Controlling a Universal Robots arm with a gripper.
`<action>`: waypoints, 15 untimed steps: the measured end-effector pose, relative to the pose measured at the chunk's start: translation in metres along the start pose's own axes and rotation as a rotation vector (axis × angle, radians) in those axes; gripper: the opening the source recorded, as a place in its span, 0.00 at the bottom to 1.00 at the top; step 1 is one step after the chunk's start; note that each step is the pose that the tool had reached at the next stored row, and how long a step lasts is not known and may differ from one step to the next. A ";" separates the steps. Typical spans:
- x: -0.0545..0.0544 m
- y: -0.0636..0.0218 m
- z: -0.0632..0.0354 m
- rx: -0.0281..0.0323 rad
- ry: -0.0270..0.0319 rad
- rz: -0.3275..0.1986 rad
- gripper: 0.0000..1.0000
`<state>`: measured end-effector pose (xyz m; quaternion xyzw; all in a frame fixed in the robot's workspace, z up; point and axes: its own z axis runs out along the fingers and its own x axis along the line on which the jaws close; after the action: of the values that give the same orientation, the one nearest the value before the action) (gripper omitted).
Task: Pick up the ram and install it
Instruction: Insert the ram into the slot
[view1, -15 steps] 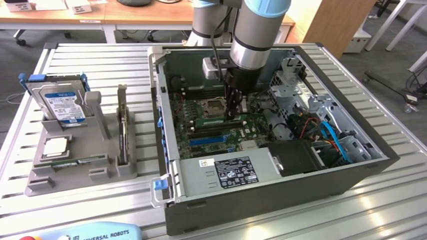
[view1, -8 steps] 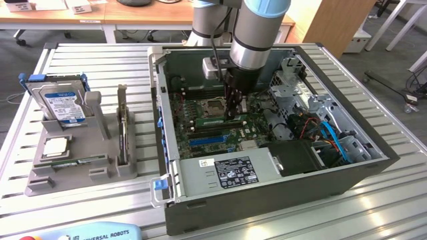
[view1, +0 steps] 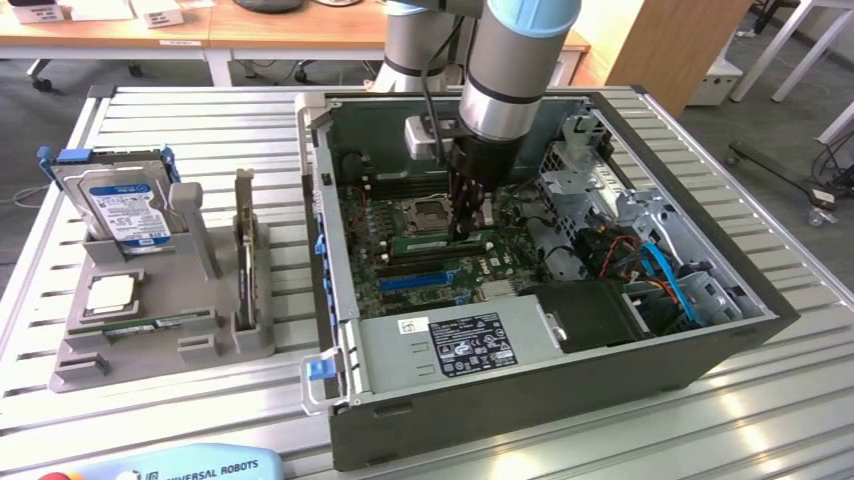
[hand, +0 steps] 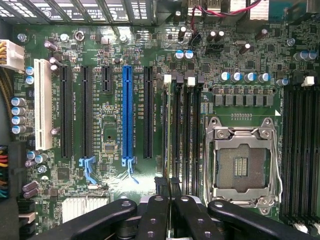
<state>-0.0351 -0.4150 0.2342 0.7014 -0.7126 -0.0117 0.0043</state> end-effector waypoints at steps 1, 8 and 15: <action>0.000 0.0000 0.0002 0.0000 0.0000 0.000 0.11; 0.000 -0.0001 0.0025 0.0000 0.0000 0.000 0.11; 0.000 -0.0001 0.0031 0.0000 0.0001 0.000 0.11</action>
<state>-0.0351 -0.4150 0.2312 0.7014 -0.7126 -0.0117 0.0043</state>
